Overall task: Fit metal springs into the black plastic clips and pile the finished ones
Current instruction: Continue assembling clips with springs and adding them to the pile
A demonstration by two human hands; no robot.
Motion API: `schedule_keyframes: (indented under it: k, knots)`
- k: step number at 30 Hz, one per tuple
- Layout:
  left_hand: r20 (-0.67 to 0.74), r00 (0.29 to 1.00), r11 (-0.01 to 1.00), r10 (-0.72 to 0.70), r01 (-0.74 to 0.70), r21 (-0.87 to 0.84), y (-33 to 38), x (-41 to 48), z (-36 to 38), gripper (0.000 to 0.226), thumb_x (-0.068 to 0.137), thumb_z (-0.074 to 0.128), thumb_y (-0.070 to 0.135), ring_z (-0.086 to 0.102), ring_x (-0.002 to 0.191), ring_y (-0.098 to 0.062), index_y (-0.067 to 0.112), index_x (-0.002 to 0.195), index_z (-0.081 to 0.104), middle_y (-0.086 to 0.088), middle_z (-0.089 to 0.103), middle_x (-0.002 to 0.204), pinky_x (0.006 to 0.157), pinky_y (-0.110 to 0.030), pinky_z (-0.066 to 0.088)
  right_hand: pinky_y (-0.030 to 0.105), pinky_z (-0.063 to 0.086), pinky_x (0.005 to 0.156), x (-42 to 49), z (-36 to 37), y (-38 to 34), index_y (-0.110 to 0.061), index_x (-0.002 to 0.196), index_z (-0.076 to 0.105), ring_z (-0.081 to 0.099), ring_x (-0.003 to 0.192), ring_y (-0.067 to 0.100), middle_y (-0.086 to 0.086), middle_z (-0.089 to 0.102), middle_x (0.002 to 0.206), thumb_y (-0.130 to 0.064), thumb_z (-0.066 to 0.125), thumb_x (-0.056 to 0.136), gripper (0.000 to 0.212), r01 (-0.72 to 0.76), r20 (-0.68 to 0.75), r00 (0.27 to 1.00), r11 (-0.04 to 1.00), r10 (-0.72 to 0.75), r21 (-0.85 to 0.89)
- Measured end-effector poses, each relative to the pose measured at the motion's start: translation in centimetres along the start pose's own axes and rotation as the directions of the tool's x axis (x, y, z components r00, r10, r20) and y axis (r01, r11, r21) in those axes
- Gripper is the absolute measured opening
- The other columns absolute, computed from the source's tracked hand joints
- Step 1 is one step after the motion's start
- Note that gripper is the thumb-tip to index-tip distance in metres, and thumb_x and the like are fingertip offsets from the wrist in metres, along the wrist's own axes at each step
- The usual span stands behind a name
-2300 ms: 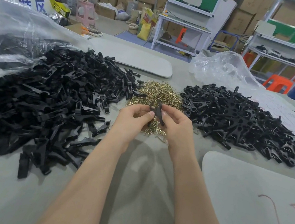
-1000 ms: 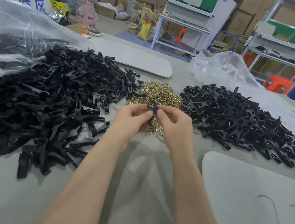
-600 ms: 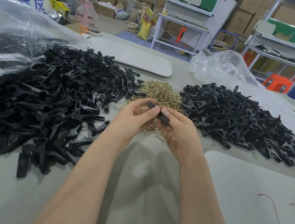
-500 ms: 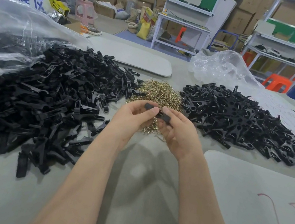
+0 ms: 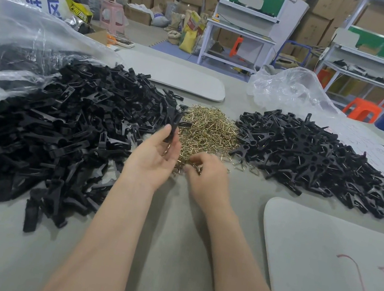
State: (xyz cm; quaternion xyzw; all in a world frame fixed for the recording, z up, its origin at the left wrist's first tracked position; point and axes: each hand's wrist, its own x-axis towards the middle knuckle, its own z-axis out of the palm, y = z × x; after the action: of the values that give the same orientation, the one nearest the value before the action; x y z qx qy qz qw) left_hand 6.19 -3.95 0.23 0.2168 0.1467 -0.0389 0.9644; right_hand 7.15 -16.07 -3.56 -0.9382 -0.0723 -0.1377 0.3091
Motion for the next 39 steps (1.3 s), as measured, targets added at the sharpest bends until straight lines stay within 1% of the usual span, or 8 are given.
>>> schedule_keyframes:
  k: [8,17,20,26,29,32,35,39]
  knots:
    - [0.045,0.996,0.995,-0.083,0.085,-0.05,-0.1,0.0,-0.1,0.005,0.086,0.062,0.003,0.062,0.084,-0.016,0.001,0.09,0.061,-0.012,0.062,0.083,0.081,-0.028,0.057,-0.001,0.038,0.066,0.5,-1.2,0.9,-0.015,0.093,0.066,0.055,0.074,-0.001,-0.013,0.059,0.077,-0.01,0.063,0.088,0.008,-0.066,-0.174,0.976,0.939,0.131,0.338]
    - [-0.024,0.999,0.998,-0.03,0.031,0.055,-0.2,-0.1,0.0,0.009,0.086,0.065,0.004,0.063,0.081,-0.016,0.001,0.078,0.062,-0.011,0.063,0.08,0.078,-0.03,0.057,0.018,0.043,0.073,0.7,-1.8,1.6,-0.019,0.09,0.066,0.059,0.085,0.009,-0.002,0.066,0.093,-0.011,0.062,0.089,0.009,-0.187,0.023,0.982,0.948,0.187,0.257]
    - [-0.028,0.999,0.997,-0.028,0.029,0.067,-0.3,-0.1,-0.1,0.008,0.085,0.065,0.004,0.063,0.08,-0.015,0.002,0.079,0.062,-0.01,0.063,0.081,0.078,-0.029,0.057,0.013,0.039,0.068,0.6,-2.2,1.5,-0.022,0.085,0.059,0.054,0.077,0.004,-0.01,0.059,0.081,-0.012,0.061,0.089,0.01,-0.113,-0.051,0.991,0.977,0.124,0.183]
    - [-0.025,0.995,0.953,0.096,-0.084,0.292,-0.8,0.0,0.0,0.005,0.086,0.064,0.005,0.062,0.085,-0.012,0.007,0.089,0.061,-0.007,0.062,0.092,0.074,-0.02,0.057,0.014,0.044,0.068,0.7,-3.7,1.0,-0.027,0.081,0.054,0.057,0.077,0.005,-0.007,0.062,0.082,-0.016,0.062,0.091,0.017,-0.105,-0.169,0.965,0.89,0.198,0.444]
    - [0.032,0.971,0.776,0.237,-0.209,0.595,-1.5,0.0,0.1,0.01,0.087,0.065,0.004,0.061,0.087,-0.013,0.012,0.092,0.061,-0.003,0.063,0.092,0.086,-0.024,0.053,0.016,0.047,0.069,0.5,-3.4,1.0,-0.027,0.078,0.055,0.059,0.077,0.007,-0.005,0.062,0.082,-0.014,0.062,0.09,0.019,-0.137,-0.147,0.963,0.879,0.226,0.456]
    - [0.195,0.892,0.236,0.409,-0.31,0.921,-2.0,0.4,-0.4,0.016,0.087,0.067,0.014,0.059,0.091,-0.012,0.013,0.103,0.065,0.004,0.064,0.094,0.081,-0.024,0.044,0.021,0.055,0.067,0.7,-3.8,0.8,-0.015,0.089,0.06,0.065,0.067,0.013,0.003,0.064,0.079,-0.006,0.061,0.09,0.01,-0.168,-0.107,0.942,0.723,0.318,0.67]
    - [0.377,0.818,-0.082,0.434,-0.381,0.921,-2.5,0.2,-0.5,0.013,0.088,0.064,0.013,0.057,0.089,-0.011,0.02,0.099,0.062,0.011,0.06,0.089,0.079,-0.024,0.042,0.017,0.054,0.067,0.8,-4.6,0.8,-0.007,0.099,0.065,0.069,0.068,0.009,0.005,0.068,0.081,0.001,0.06,0.089,0.014,-0.186,-0.023,0.927,0.512,0.374,0.838]
    - [0.498,0.766,-0.312,0.406,-0.396,0.864,-3.0,0.4,-0.7,0.024,0.09,0.061,0.012,0.051,0.093,-0.014,0.012,0.114,0.061,-0.001,0.059,0.108,0.088,-0.029,0.043,0.013,0.053,0.062,0.6,-5.5,0.3,-0.009,0.082,0.069,0.068,0.064,0.007,0.003,0.07,0.069,0.0,0.065,0.086,0.011,-0.154,-0.034,0.929,0.468,0.368,0.87]
